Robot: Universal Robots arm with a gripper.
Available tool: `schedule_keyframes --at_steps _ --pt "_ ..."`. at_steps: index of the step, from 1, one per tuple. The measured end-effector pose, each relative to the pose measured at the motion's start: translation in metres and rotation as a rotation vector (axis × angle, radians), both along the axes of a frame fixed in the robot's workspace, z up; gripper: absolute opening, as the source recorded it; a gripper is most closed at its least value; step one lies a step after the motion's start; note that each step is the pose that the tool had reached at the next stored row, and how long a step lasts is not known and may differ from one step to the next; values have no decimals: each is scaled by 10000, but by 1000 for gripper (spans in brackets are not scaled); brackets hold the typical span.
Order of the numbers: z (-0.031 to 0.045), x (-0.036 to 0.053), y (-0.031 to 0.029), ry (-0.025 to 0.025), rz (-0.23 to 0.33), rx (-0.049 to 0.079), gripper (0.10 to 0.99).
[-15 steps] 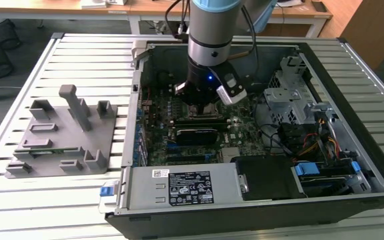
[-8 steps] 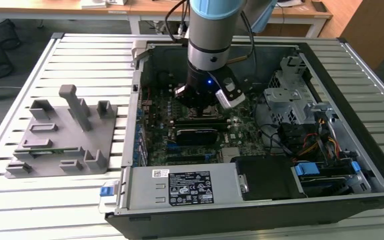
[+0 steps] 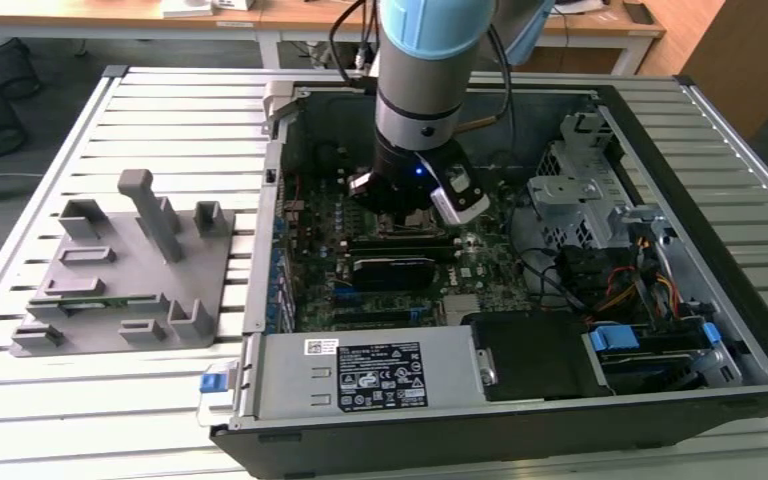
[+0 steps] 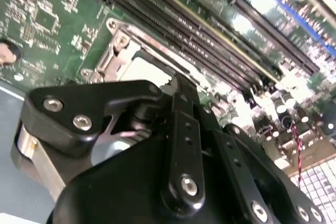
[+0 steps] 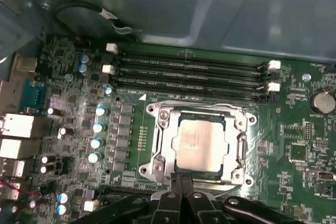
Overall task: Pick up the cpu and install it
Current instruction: 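Install the second cpu locking lever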
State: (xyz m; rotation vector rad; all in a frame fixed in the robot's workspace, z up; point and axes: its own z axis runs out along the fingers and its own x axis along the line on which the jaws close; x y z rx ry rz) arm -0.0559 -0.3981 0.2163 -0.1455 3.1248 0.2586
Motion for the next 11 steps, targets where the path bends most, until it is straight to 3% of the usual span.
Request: schedule_keyframes --at_steps 11 --pt "18 3 -7 19 -1 63 106"
